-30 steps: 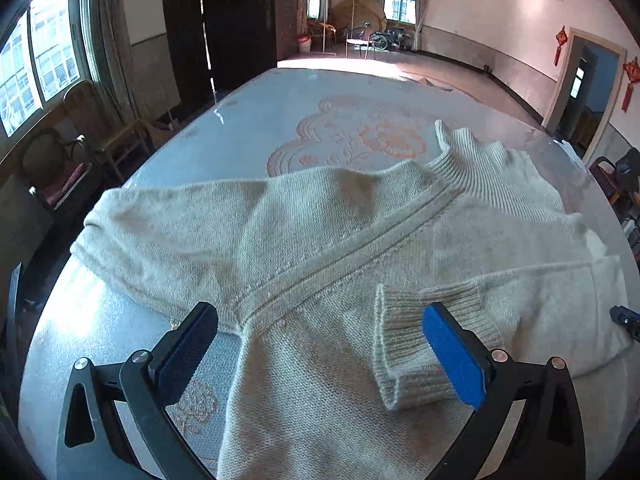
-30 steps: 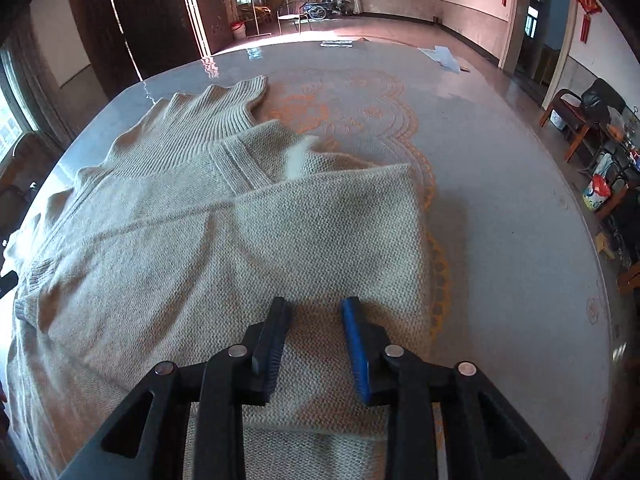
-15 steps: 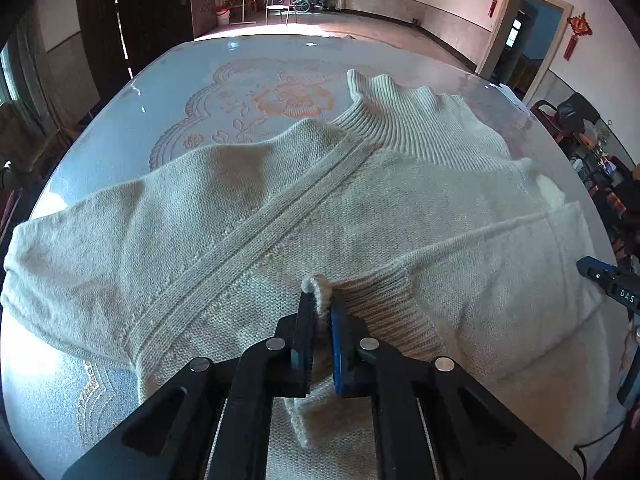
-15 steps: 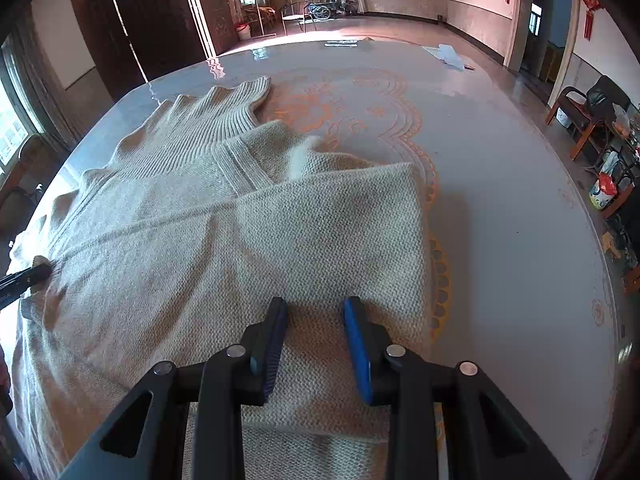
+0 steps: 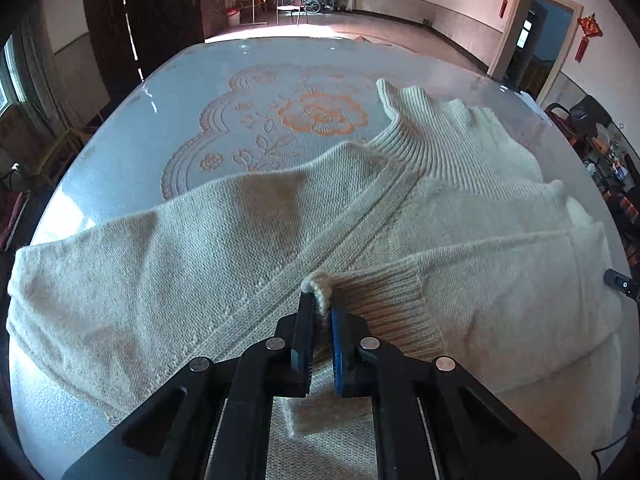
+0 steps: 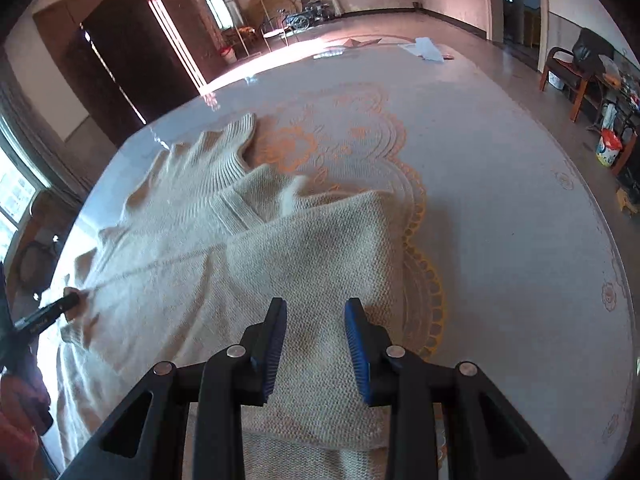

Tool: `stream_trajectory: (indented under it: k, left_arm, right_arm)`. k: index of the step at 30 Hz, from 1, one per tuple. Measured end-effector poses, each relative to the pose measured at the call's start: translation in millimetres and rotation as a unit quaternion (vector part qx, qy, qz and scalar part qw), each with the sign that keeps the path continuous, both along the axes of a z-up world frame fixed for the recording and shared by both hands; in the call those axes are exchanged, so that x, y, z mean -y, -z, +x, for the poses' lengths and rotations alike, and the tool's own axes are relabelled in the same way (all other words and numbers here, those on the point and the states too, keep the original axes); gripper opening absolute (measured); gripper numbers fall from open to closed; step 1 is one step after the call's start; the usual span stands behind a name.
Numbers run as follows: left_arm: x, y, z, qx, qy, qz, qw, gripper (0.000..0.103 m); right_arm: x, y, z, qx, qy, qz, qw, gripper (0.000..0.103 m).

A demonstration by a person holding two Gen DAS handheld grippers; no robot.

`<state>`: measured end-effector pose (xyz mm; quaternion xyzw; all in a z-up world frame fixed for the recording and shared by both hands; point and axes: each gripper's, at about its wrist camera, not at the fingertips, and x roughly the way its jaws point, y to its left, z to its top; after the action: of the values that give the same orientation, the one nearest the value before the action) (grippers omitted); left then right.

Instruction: Fold clothes

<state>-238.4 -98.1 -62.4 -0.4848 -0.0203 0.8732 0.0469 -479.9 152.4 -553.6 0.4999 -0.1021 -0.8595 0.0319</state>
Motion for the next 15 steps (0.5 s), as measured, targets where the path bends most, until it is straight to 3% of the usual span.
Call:
stream_trajectory:
  k: [1, 4, 5, 6, 8, 10, 12, 15]
  left_arm:
    - [0.2, 1.2, 2.5, -0.007, -0.001, -0.002, 1.0000, 0.014]
    - [26.5, -7.4, 9.0, -0.001, -0.024, 0.029, 0.9993, 0.035]
    - [40.9, -11.5, 12.0, -0.003, -0.042, 0.041, 0.9983, 0.052]
    - [61.6, -16.4, 16.8, -0.010, -0.073, 0.047, 0.9962, 0.068]
    - [111.8, -24.8, 28.4, -0.016, -0.150, 0.069, 0.9861, 0.074]
    - [167.8, -28.8, 43.5, -0.019, -0.216, 0.129, 0.9677, 0.074]
    - [219.1, -24.3, 59.6, -0.009, -0.283, 0.169, 0.9441, 0.074]
    - [291.6, -14.3, 84.2, 0.009, -0.377, 0.210, 0.9018, 0.074]
  right_arm:
    - [8.1, 7.1, -4.7, -0.010, -0.003, 0.018, 1.000, 0.029]
    - [20.5, 14.2, -10.1, -0.010, -0.021, 0.064, 0.998, 0.028]
    - [22.1, 11.6, -10.1, -0.002, -0.018, 0.073, 0.997, 0.028]
    - [23.7, 9.1, -10.1, 0.006, -0.016, 0.082, 0.997, 0.028]
    - [33.1, 0.5, -2.3, 0.000, -0.017, 0.067, 0.998, 0.029]
    - [46.8, -10.6, 11.0, -0.020, -0.023, 0.028, 0.999, 0.031]
    - [62.0, -20.3, 24.0, -0.037, -0.032, -0.008, 0.999, 0.031]
    - [120.7, -7.9, 33.7, -0.013, -0.109, -0.015, 0.994, 0.031]
